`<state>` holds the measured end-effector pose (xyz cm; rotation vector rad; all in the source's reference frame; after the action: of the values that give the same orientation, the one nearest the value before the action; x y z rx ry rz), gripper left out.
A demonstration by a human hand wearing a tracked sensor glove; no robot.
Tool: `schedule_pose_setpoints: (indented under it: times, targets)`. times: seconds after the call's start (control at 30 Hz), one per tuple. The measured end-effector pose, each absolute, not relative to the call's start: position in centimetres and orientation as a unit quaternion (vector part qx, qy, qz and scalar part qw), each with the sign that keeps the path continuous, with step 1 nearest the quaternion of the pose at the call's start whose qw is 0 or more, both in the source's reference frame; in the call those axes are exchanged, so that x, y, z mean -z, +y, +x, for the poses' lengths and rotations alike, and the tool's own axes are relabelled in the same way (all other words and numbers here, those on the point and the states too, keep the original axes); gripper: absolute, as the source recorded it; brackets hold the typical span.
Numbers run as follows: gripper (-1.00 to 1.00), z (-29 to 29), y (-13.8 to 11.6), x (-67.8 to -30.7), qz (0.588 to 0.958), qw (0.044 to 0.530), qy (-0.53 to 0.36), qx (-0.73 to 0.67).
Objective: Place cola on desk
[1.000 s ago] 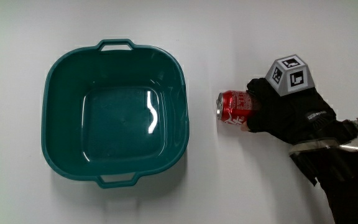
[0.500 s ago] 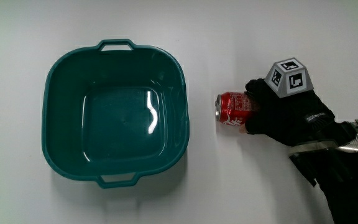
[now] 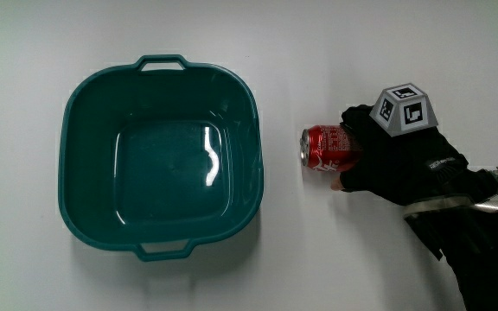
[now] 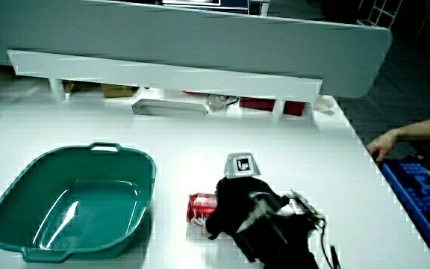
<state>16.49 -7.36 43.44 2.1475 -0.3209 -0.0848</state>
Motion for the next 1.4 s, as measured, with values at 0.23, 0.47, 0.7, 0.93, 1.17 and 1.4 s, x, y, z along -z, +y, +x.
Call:
schedule_pose_setpoints:
  times: [0.23,0.47,0.7,0.93,1.17,1.4]
  targets:
    - [-0.77,16.5,-7.2,-43.0,0.875,0.464,-0.133,0.036]
    - [-0.97,16.4,-7.1,-42.4,0.872,0.469,-0.135,0.031]
    - [-1.00,15.9,-6.7,-40.7,0.879,0.453,-0.144,0.036]
    - [-1.00,15.0,-5.8,-37.3,0.890,0.423,-0.166,0.039]
    - [-1.00,11.8,-2.8,-30.0,0.900,0.363,-0.242,-0.017]
    - [-1.00,7.6,1.4,-24.8,0.847,0.390,-0.357,-0.057]
